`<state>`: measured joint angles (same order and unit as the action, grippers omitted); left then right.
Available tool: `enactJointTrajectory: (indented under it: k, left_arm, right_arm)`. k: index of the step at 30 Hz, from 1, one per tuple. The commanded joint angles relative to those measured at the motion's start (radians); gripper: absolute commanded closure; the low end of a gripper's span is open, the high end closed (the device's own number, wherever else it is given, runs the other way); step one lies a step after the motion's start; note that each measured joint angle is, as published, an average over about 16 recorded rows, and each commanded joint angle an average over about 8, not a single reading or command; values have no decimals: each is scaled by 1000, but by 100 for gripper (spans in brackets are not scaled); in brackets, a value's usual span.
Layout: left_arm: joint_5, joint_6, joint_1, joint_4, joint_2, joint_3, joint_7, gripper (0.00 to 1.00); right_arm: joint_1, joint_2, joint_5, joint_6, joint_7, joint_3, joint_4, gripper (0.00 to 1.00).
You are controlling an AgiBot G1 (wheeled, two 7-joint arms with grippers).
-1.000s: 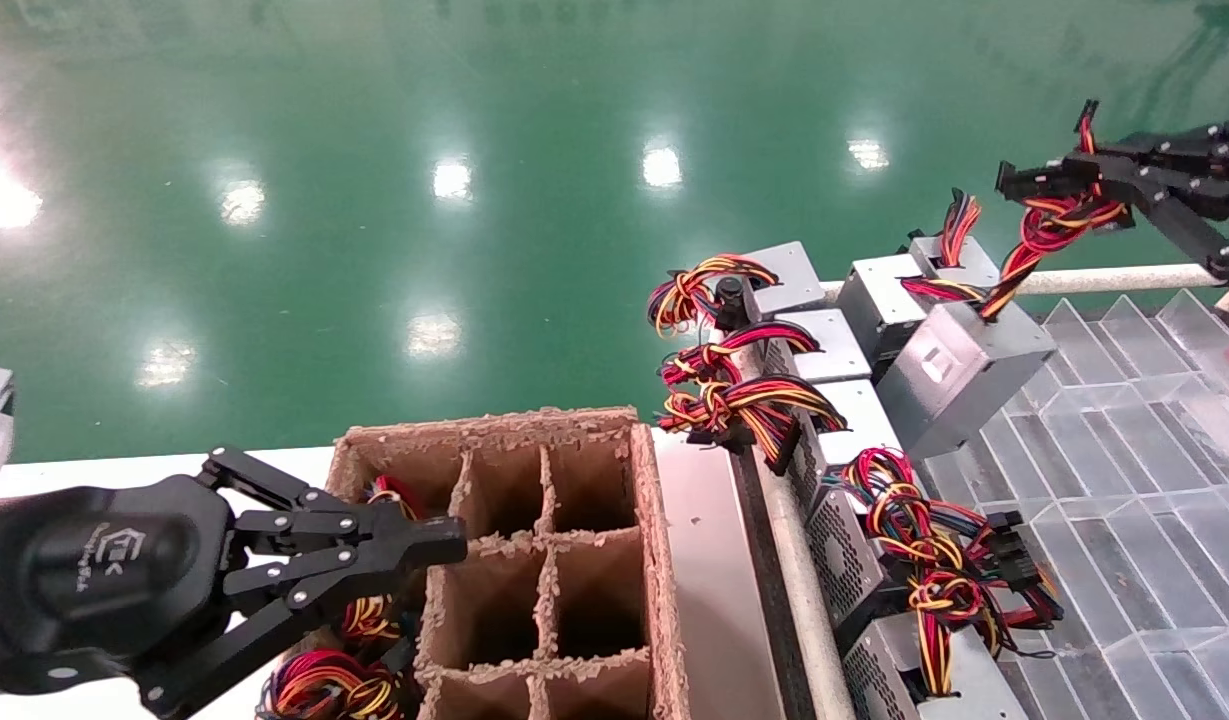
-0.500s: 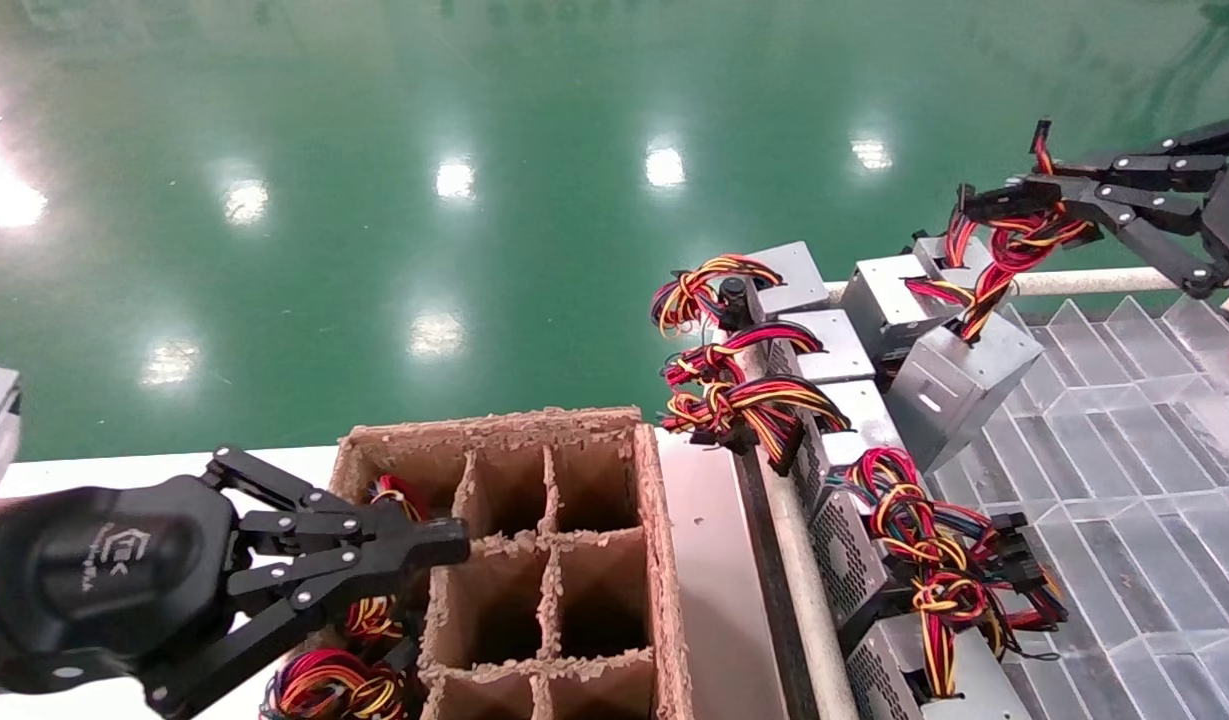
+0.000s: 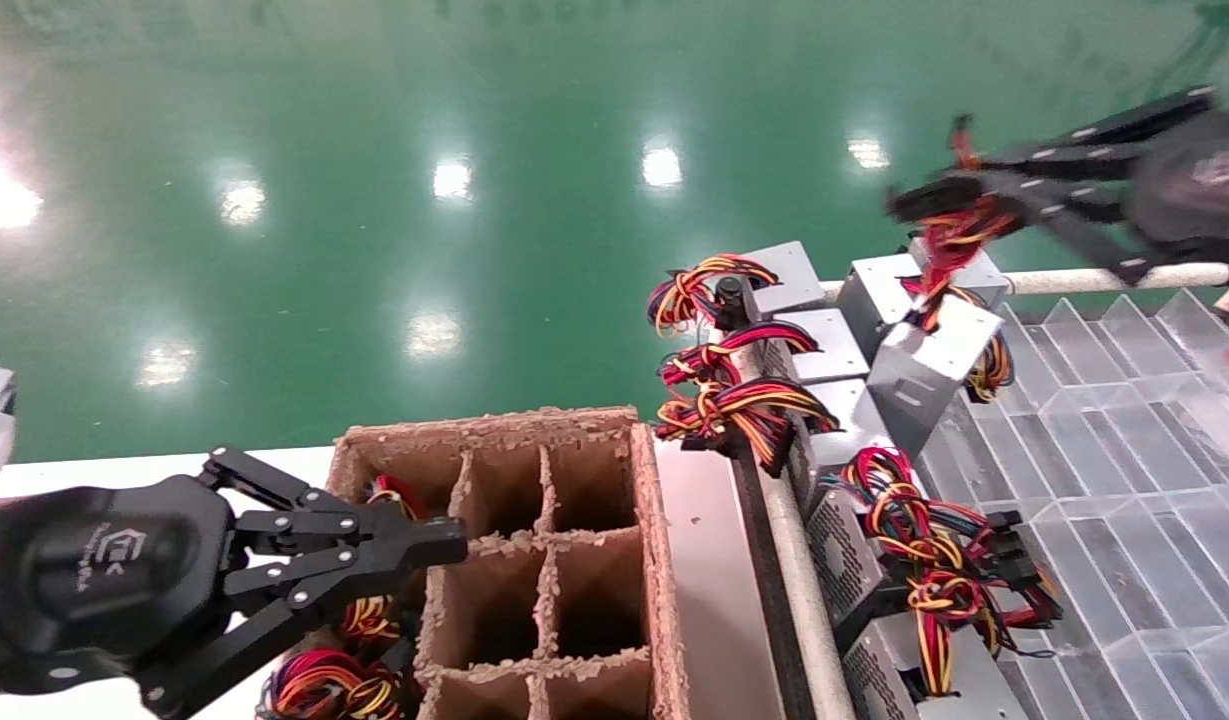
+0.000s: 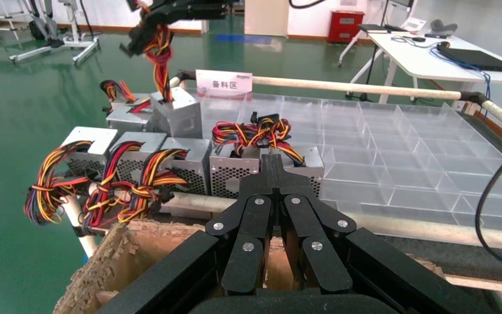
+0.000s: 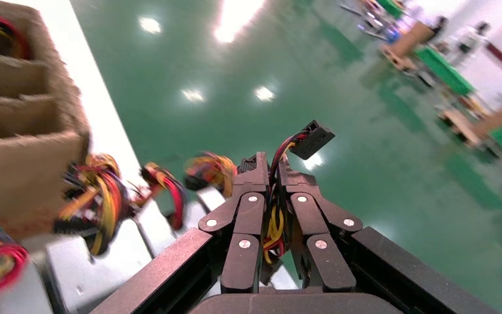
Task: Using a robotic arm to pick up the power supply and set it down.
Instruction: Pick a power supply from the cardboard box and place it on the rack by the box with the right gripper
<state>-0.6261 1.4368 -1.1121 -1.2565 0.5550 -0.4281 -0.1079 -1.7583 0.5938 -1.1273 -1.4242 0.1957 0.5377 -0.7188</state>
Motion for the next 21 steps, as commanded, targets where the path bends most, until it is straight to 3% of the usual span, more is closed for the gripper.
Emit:
enactJointTrajectory:
  k: [1, 8, 21]
  left_arm:
    - [0, 0, 0, 0, 0, 0, 0, 100]
    - [0, 0, 0, 0, 0, 0, 0, 100]
    - [0, 0, 0, 0, 0, 0, 0, 100]
  right_arm:
    - [-8, 30, 6, -21, 15, 4, 32, 100]
    - [-58, 84, -33, -48, 59, 30, 113, 100]
    - [-115, 3, -81, -42, 73, 32, 153, 100]
